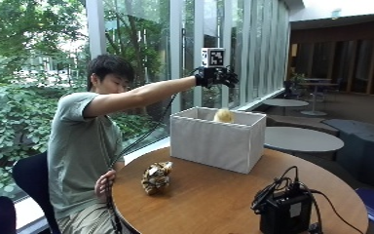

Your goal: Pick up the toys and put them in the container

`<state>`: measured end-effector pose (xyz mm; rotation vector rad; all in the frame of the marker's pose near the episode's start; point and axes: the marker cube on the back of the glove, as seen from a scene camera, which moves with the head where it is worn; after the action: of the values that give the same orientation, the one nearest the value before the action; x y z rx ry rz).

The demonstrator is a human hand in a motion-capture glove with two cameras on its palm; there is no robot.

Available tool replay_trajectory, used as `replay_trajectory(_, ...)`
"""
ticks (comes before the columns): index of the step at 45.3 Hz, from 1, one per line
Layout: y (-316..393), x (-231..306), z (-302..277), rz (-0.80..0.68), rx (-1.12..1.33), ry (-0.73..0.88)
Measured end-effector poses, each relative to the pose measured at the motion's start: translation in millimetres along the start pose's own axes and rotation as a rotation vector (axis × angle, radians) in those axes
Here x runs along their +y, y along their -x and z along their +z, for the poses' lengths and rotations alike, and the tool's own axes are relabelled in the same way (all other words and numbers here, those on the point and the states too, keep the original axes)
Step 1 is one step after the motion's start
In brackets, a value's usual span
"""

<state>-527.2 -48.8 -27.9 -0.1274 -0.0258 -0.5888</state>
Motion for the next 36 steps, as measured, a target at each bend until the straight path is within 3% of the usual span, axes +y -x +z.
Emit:
replay_trajectory(12,-50,54,-46,0.137,0.051,0.038)
replay_trajectory(21,-104,137,-62,0.147,-0.036,0.089)
replay_trajectory(25,-125,172,-52,0.236,-0.004,0.084)
replay_trajectory(30,-169,226,-6,0.226,-0.037,0.09)
replay_trajectory(36,-290,310,109,-0.171,0.142,0.246)
